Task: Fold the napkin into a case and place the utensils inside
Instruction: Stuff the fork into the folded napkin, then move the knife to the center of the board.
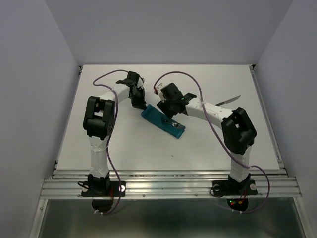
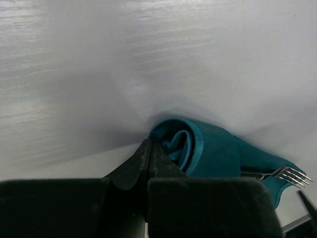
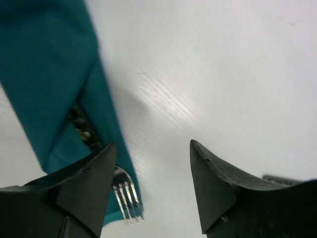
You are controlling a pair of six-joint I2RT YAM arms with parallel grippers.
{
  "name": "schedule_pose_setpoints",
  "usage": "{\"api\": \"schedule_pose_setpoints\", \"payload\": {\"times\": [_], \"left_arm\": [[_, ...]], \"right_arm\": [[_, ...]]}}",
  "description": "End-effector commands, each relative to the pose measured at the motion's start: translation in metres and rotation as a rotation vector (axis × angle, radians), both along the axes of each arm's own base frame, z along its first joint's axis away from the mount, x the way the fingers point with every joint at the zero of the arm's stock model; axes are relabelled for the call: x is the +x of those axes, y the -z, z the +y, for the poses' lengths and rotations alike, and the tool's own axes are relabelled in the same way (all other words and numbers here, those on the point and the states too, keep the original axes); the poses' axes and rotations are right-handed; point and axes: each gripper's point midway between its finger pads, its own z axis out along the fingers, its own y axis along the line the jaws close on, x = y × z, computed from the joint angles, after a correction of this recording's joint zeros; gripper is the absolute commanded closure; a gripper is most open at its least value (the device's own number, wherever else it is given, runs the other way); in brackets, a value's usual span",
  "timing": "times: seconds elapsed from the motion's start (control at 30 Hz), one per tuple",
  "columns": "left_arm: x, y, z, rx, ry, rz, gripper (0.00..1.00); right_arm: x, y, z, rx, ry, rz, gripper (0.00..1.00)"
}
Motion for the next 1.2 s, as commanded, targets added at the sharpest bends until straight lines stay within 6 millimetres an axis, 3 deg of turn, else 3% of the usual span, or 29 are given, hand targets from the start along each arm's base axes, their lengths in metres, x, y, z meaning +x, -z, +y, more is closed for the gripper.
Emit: {"api": "schedule_pose_setpoints", "payload": {"times": [0.0,0.07,0.13,0.17,0.27,0.3,0.33,0.37,0.53,0.73,0.93,1.07,1.17], "left_arm": [[0.013,-0.033,-0.002,-0.028,0.006,-0.059,0.95],[0.015,-0.035,-0.003,-0.03,0.004,-0.066,0.95],[0.016,-0.035,-0.003,-0.032,0.0,-0.063,0.95],[0.017,-0.034,-0.004,-0.033,0.0,-0.06,0.95],[0.016,-0.035,-0.003,-0.029,-0.001,-0.063,0.95],[0.016,-0.036,-0.002,-0.025,-0.005,-0.066,0.95],[0.016,-0.037,-0.001,-0.021,-0.007,-0.067,0.95],[0.015,-0.04,0.0,-0.017,-0.01,-0.073,0.95],[0.015,-0.046,0.002,-0.013,-0.02,-0.085,0.95],[0.011,-0.05,0.003,-0.019,-0.027,-0.091,0.95],[0.008,-0.053,0.003,-0.023,-0.029,-0.095,0.95],[0.005,-0.053,0.004,-0.022,-0.025,-0.098,0.95],[0.003,-0.052,0.005,-0.02,-0.024,-0.095,0.95]], "right_arm": [[0.034,-0.063,-0.038,0.187,0.208,-0.148,0.3],[0.044,-0.06,-0.073,0.199,0.327,-0.161,0.24],[0.049,-0.059,-0.095,0.265,0.476,-0.159,0.23],[0.055,-0.057,-0.118,0.271,0.553,-0.159,0.23],[0.061,-0.051,-0.157,0.325,0.713,-0.137,0.23],[0.062,-0.045,-0.183,0.359,0.811,-0.112,0.24],[0.06,-0.039,-0.19,0.399,0.85,-0.08,0.24],[0.062,-0.036,-0.208,0.411,0.902,-0.078,0.24],[0.062,-0.019,-0.247,0.438,1.036,-0.053,0.24],[0.067,0.01,-0.261,0.445,1.122,-0.001,0.24],[0.089,0.031,-0.276,0.421,1.196,-0.016,0.24],[0.093,0.04,-0.281,0.391,1.219,-0.021,0.25],[0.093,0.031,-0.278,0.418,1.199,-0.032,0.25]]}}
